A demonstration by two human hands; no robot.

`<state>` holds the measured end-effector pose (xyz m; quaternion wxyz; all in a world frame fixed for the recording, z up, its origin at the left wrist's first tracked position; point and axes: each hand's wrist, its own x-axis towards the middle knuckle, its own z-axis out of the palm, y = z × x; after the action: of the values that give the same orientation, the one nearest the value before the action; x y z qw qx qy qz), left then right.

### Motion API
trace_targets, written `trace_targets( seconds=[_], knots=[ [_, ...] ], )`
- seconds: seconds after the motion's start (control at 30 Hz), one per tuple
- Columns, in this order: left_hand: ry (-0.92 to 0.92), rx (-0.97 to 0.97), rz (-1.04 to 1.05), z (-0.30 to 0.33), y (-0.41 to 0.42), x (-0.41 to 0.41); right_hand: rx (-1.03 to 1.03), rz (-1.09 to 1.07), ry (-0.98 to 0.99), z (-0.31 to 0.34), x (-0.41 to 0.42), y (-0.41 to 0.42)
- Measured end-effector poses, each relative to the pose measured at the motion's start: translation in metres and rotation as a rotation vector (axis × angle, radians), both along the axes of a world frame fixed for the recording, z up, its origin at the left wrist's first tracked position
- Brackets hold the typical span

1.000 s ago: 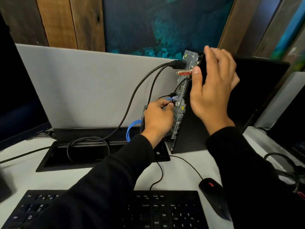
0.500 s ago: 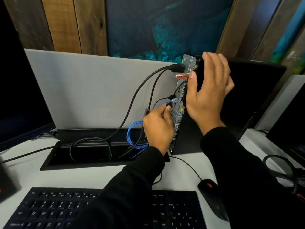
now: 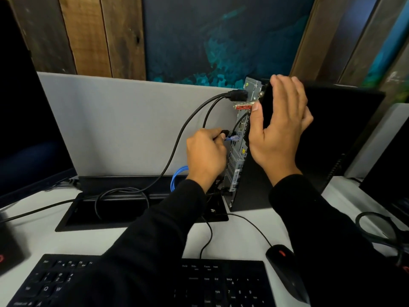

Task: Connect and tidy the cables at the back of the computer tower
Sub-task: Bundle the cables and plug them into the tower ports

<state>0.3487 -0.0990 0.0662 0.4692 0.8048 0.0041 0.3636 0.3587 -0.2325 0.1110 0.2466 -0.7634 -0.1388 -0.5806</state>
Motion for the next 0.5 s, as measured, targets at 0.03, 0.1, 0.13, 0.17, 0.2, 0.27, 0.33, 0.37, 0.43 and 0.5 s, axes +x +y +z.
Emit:
trace_targets(
  seconds=[0.03,0.1,0.13,0.17,0.2,0.27,0.33,0.37,0.43,0.5],
  knots=[
    [0.041,-0.023,-0.026,0.004,0.001,0.002,0.003,0.002,0.0,0.0,0.0,0.0],
    [0.107,-0.086,-0.077,0.009,0.002,0.006,0.006,0.012,0.004,0.0,0.0,0.001],
    [0.126,-0.134,-0.1,0.01,0.003,0.008,0.006,0.019,0.008,0.0,0.0,0.001],
    [0.145,-0.19,-0.117,0.011,0.004,0.01,0.007,0.022,0.012,0.0,-0.001,0.001],
    [0.168,-0.246,-0.132,0.011,0.005,0.01,0.008,0.024,0.014,0.0,-0.001,0.001],
    [0.204,-0.328,-0.16,0.012,0.006,0.009,0.011,0.03,0.017,0.0,-0.001,0.001],
    [0.217,-0.35,-0.166,0.014,0.005,0.008,0.016,0.036,0.022,0.0,-0.002,0.001],
    [0.221,-0.347,-0.158,0.015,0.004,0.007,0.017,0.038,0.024,0.001,-0.002,0.001],
    [0.219,-0.313,-0.134,0.016,0.003,0.005,0.017,0.039,0.026,0.001,-0.002,0.001],
    [0.206,-0.242,-0.119,0.014,0.003,0.005,0.022,0.043,0.024,0.001,-0.003,0.001]
  ],
)
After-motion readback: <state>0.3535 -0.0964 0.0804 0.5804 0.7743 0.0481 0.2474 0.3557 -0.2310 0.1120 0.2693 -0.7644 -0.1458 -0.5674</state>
